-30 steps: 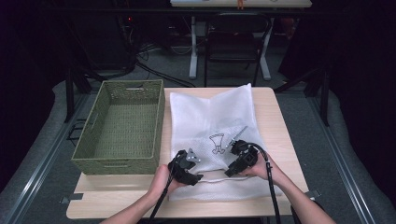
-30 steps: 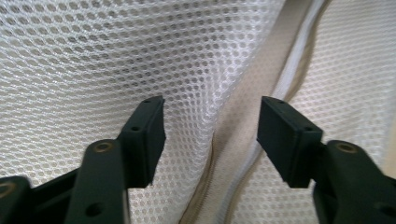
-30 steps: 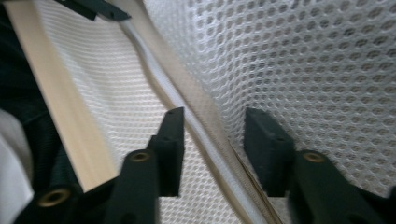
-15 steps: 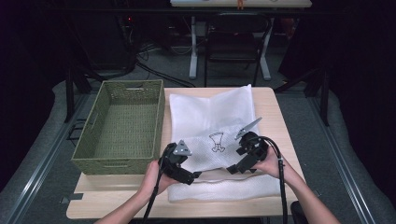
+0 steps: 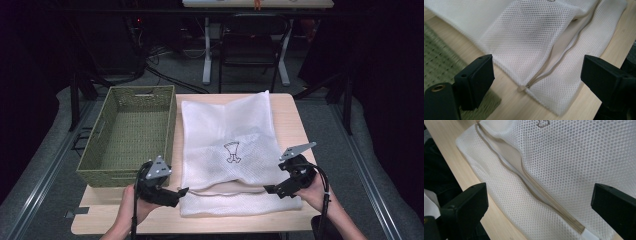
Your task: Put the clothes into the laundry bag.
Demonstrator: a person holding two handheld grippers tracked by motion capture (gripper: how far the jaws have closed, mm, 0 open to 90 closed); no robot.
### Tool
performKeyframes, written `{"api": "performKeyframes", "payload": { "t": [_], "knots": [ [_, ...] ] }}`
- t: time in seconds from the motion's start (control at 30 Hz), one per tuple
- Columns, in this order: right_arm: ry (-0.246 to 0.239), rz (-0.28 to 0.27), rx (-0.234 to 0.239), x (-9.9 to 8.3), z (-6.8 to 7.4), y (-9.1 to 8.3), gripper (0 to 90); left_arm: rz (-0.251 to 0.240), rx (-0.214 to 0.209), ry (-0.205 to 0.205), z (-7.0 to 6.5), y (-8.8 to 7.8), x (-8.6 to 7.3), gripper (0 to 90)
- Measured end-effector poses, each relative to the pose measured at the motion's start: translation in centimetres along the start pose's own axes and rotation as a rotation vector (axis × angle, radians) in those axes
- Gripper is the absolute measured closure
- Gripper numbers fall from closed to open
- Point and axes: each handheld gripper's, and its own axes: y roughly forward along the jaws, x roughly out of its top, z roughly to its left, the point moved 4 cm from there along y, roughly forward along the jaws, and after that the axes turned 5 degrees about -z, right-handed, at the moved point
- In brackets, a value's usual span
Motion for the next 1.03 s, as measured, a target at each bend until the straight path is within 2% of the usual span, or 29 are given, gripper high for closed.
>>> {"api": "performKeyframes", "payload": {
  "t": [0.2, 0.47, 0.6, 0.67, 0.77, 0.87, 1.03],
  "knots": [
    [0.015, -0.023, -0.052, -1.9, 0.4, -1.1, 1.4, 0.003, 0.064, -0.051, 1.0, -2.6, -2.5, 9.2],
    [0.113, -0.090, -0.101, -4.7, 0.3, -3.0, 1.0, 0.002, 0.127, -0.160, 1.9, -5.3, -6.4, 6.0],
    [0.167, -0.099, -0.127, -6.4, 0.5, -3.6, 0.2, 0.012, 0.146, -0.225, 2.0, -6.1, -8.3, 4.4],
    [0.159, -0.097, -0.157, -6.8, 0.7, -4.0, 0.2, 0.012, 0.152, -0.245, 2.0, -6.6, -8.9, 3.7],
    [0.163, -0.109, -0.164, -7.1, 0.7, -4.2, 2.1, 0.004, 0.160, -0.263, 2.1, -6.7, -9.3, 2.5],
    [0.162, -0.092, -0.153, -7.1, 0.8, -4.0, 2.4, -0.028, 0.155, -0.254, 2.0, -6.8, -9.0, 1.7],
    [0.170, -0.091, -0.147, -7.1, 0.6, -4.0, 4.0, -0.015, 0.137, -0.269, 2.3, -6.2, -9.1, 0.2]
  ]
}}
